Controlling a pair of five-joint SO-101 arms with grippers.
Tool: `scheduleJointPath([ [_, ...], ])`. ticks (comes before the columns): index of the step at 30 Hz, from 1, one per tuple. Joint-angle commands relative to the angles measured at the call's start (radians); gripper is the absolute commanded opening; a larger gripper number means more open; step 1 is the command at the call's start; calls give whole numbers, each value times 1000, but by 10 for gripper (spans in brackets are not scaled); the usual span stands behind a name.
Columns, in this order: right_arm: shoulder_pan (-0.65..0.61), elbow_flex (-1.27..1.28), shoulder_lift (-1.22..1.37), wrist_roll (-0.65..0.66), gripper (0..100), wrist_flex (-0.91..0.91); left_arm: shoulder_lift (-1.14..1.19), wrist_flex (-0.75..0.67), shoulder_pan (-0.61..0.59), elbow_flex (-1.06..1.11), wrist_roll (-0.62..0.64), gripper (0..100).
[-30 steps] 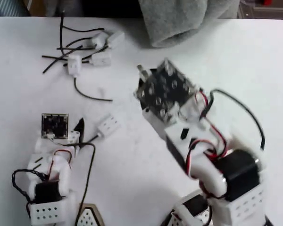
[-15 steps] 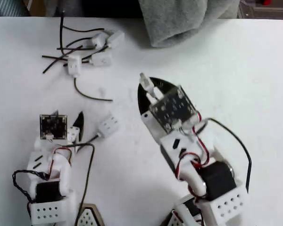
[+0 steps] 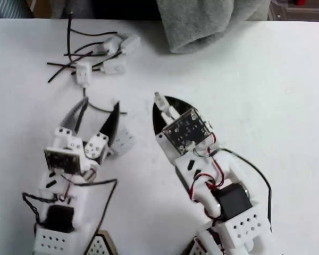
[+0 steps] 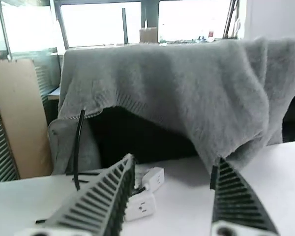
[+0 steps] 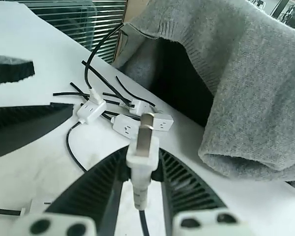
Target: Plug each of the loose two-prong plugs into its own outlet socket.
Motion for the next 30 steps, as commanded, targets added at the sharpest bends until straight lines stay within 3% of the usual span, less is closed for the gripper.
scheduleJointPath([
  [1,12,-11,76,-9,19,-48,-10,-25,67,-109,8,255],
  [9,19,-11,260,-9,19,-156,-10,-25,188,-229,8,253],
  [14,10,-11,260,-9,19,-151,-10,-23,280,-181,6,253],
  [30,-117,-11,-12,-40,19,27,-8,-25,283,-78,5,253],
])
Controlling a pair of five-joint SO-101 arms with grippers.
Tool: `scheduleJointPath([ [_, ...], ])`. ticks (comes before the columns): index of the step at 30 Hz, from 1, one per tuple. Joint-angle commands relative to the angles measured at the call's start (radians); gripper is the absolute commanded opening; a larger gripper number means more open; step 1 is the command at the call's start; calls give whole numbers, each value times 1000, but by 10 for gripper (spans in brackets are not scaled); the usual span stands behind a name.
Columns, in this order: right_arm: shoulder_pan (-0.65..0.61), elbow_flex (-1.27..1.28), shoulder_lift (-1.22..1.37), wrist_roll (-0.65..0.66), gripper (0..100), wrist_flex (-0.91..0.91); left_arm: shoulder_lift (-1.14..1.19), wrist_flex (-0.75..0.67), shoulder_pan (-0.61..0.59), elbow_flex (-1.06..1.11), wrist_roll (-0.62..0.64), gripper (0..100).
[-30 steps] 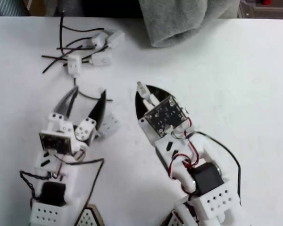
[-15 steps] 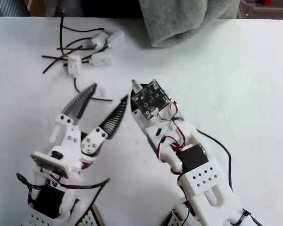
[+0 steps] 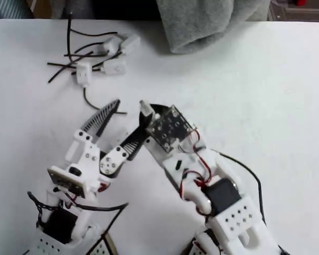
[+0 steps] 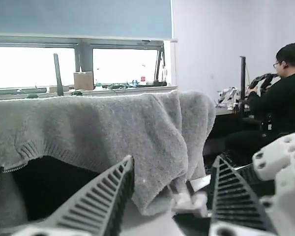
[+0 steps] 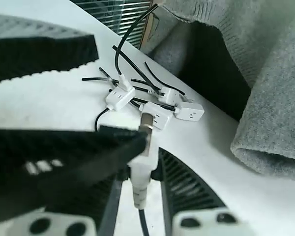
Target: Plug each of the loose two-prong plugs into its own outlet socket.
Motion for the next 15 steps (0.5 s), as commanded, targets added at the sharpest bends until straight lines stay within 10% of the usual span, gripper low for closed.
scheduleJointPath([
  [1,-21,-14,-104,-9,19,41,5,-14,5,8,-11,253],
  [15,-22,-83,-160,-11,19,170,5,-143,-12,104,-118,252],
])
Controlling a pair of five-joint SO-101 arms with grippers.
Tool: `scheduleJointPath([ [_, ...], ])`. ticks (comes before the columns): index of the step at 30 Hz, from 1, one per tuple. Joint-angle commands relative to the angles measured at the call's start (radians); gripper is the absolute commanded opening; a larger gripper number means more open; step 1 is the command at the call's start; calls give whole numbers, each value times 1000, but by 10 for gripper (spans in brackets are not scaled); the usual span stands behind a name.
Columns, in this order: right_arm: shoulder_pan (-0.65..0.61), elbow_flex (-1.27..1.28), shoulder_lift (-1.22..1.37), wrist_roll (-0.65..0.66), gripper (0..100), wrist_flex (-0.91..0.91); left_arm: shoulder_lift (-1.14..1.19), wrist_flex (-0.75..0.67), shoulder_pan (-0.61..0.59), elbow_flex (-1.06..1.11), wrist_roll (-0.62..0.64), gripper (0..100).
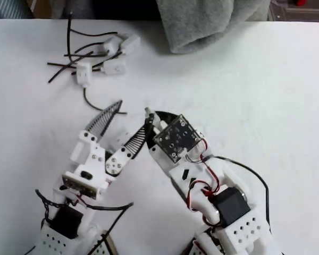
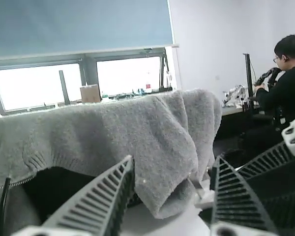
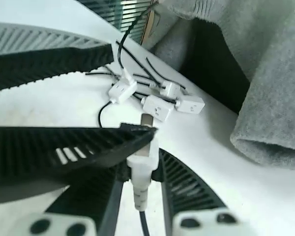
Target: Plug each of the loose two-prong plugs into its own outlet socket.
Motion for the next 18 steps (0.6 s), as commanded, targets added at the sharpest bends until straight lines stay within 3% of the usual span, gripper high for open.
scheduleJointPath([
  [1,-13,-98,-38,-11,19,48,8,-5,-24,-3,-9,252],
  [5,-13,-115,-38,-11,19,67,8,-8,-74,-5,-5,252],
  [18,-12,-172,-38,-3,19,119,8,-3,-76,0,-6,252],
])
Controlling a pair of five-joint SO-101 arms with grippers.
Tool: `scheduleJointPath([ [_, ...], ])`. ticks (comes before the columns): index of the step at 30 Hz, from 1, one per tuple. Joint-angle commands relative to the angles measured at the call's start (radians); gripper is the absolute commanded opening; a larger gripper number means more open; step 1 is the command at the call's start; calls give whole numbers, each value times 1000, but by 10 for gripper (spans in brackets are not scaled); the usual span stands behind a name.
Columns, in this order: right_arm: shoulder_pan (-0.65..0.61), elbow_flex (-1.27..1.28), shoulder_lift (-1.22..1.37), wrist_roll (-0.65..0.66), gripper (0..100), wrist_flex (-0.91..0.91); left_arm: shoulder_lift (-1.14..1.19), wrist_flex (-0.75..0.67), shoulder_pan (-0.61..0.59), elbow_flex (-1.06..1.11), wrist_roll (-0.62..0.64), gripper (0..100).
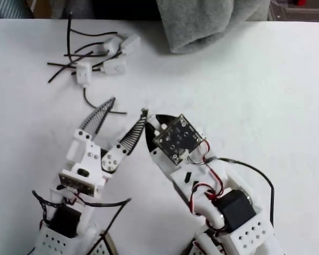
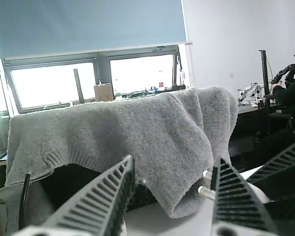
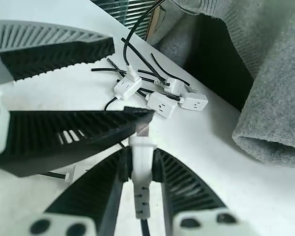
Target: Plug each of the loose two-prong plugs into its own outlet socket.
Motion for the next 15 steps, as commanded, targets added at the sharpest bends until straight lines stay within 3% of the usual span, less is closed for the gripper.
scheduleJointPath([
  [1,-10,-84,-36,-3,19,2,8,2,-15,0,-8,252],
  [15,-5,-141,-38,-3,19,56,8,-3,-10,34,-11,252],
])
